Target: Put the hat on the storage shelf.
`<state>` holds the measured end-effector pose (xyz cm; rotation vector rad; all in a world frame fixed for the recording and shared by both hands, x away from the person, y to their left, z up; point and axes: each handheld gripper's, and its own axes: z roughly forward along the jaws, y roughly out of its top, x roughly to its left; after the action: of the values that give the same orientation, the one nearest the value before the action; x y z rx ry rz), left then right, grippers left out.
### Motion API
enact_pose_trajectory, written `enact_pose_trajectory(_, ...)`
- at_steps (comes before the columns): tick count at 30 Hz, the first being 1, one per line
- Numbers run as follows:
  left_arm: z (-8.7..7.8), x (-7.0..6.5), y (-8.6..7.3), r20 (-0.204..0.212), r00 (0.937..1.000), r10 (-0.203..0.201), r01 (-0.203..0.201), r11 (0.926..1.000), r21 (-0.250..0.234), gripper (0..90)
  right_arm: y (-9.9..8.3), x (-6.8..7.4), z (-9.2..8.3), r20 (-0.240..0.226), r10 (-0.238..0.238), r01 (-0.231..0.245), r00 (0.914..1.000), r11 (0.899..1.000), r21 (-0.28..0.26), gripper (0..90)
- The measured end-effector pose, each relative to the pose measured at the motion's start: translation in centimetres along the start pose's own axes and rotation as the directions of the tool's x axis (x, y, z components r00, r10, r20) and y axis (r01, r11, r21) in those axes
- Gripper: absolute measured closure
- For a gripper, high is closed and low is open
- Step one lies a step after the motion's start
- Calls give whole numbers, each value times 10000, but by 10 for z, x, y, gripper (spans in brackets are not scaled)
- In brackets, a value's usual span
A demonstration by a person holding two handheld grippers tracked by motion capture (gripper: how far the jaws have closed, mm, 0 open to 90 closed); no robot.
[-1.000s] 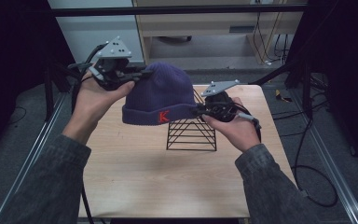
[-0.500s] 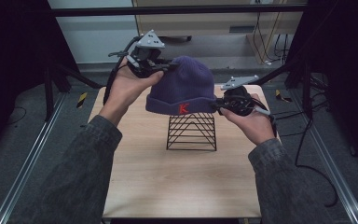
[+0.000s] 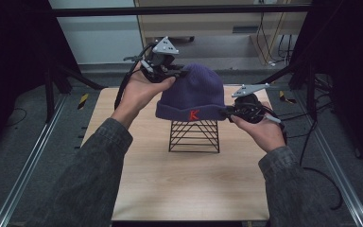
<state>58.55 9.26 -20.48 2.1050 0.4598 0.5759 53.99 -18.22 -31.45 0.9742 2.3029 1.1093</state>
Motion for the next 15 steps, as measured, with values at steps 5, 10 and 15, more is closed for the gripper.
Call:
enact_pose_trajectory(5, 7, 0, -4, 13, 10000, -73, 73, 10000, 29, 802, -5, -1, 1, 46, 33, -34, 10000, 9999, 146, 742)
enact_pose_trajectory(10, 11, -2, -5, 32, 9999, -101, 100, 9999, 73, 802, -10, -3, 1, 88, 76, -77, 9999, 9998, 183, 738)
enact_pose_trajectory(15, 17, -3, -8, 104, 9999, -69, 67, 9999, 155, 801, -17, -4, 2, 76, 214, -216, 9997, 9994, 274, 737)
